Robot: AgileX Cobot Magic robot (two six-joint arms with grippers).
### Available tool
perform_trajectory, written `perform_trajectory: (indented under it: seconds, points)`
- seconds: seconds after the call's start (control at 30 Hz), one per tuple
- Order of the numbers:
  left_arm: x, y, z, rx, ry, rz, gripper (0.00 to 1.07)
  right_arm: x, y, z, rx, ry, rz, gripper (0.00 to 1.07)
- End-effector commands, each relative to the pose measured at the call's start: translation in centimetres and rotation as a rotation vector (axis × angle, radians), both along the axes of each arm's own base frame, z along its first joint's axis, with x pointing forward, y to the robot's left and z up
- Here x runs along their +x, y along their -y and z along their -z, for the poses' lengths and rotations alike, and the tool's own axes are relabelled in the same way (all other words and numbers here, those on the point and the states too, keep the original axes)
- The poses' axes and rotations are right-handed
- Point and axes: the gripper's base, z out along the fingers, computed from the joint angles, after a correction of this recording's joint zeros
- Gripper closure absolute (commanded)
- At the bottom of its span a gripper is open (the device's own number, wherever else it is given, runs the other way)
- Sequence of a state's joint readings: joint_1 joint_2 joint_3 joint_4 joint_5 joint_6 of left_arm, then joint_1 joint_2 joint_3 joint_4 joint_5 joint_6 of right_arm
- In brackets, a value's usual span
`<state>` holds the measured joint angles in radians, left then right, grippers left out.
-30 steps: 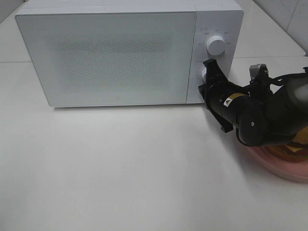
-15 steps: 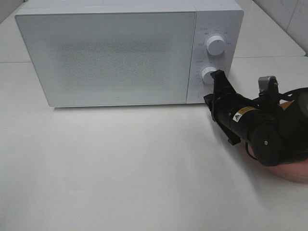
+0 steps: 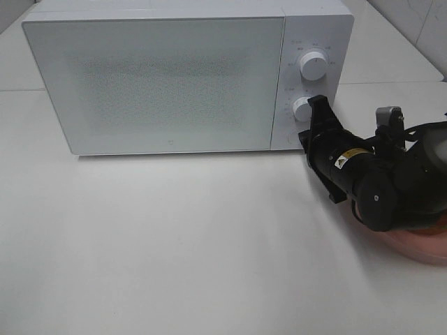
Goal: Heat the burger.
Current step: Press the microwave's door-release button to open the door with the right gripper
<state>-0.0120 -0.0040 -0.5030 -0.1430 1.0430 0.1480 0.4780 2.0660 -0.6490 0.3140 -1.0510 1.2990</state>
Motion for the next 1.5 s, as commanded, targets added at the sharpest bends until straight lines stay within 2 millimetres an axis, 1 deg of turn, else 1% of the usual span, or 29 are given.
perform_trajectory:
  seconds: [0.03, 0.23, 0.4, 0.63, 0.87, 1.13, 1.27, 1.4, 1.5]
  points:
    - [-0.2, 0.0, 0.0, -0.002, 0.024, -0.004, 1.06, 0.6, 0.0, -0.1, -0.014, 0.006, 0.018, 1.07]
    - [-0.2, 0.0, 0.0, -0.002, 0.024, -0.004, 1.06, 1.0, 0.2, -0.2, -0.053, 0.013, 0.04, 1.07]
    - [-0.2, 0.0, 0.0, -0.002, 0.024, -0.004, 1.06, 1.7, -0.5, -0.3, -0.069, -0.018, 0.0, 1.07]
    - [-0.2, 0.0, 0.0, -0.002, 0.024, -0.004, 1.06, 1.9, -0.9, -0.4, -0.101, -0.021, -0.036, 1.07]
    - [-0.2, 0.0, 0.0, -0.003, 0.023, -0.004, 1.06, 1.8, -0.6, 1.0, -0.094, -0.049, -0.003, 1.07]
    - [-0.2, 0.0, 0.0, -0.003, 0.023, -0.004, 1.06, 2.1, -0.4, 1.6, -0.084, -0.013, 0.034, 1.07]
    - [-0.2, 0.0, 0.0, -0.003, 0.023, -0.004, 1.06, 2.4, -0.6, 1.5, -0.079, -0.01, 0.031, 1.07]
    - [-0.2, 0.0, 0.0, -0.003, 0.023, -0.004, 1.06, 3.5, -1.2, 0.7, -0.055, 0.03, 0.026, 1.07]
    - [-0.2, 0.0, 0.0, -0.003, 0.023, -0.004, 1.06, 3.9, -1.2, 0.5, -0.046, 0.038, 0.05, 1.07]
